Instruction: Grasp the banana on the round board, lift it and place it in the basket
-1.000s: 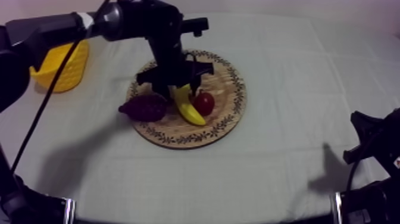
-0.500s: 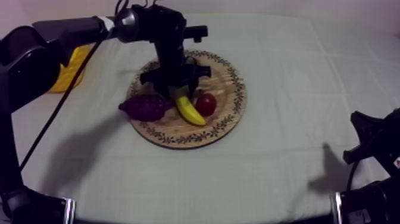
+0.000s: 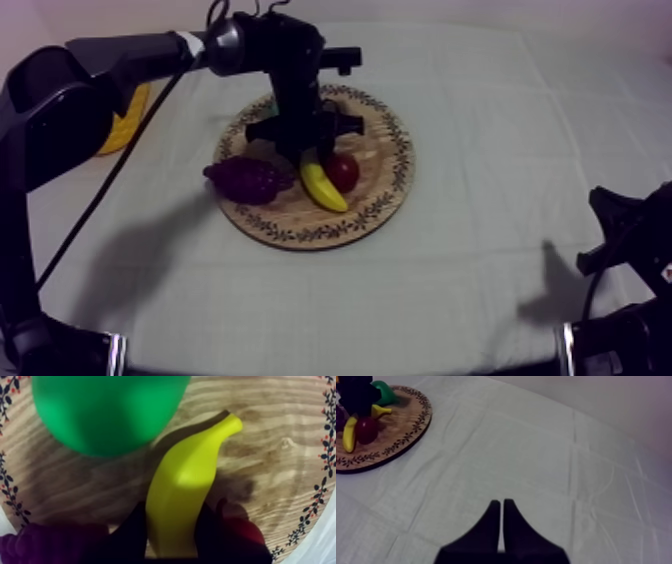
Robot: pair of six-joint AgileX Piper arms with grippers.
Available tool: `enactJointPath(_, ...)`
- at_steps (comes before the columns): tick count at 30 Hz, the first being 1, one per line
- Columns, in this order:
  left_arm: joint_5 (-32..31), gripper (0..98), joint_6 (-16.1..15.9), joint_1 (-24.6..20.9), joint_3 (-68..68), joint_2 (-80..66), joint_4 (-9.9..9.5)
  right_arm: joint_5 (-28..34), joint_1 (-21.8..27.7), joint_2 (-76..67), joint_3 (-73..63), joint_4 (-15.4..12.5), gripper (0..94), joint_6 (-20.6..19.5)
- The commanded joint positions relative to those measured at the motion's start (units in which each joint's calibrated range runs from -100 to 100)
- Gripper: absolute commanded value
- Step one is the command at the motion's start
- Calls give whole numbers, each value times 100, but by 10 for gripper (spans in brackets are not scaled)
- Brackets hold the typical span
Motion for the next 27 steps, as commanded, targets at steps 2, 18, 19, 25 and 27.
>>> enactJointPath(2,-45,229,12,11,34,-45,8,1,2,-1,4,0,4,0)
enactJointPath(18,-128,185,-62,-91,408,-1843,-147,1,2,-1,4,0,4,3)
enactJointPath(19,-91,185,-63,-109,432,-2009,-164,1,2,-1,4,0,4,4)
enactJointPath(25,289,183,-87,-285,496,-2805,-343,1,2,-1,4,0,4,4)
enactJointPath(27,345,184,-142,-384,546,-2958,-405,1,2,-1,4,0,4,4)
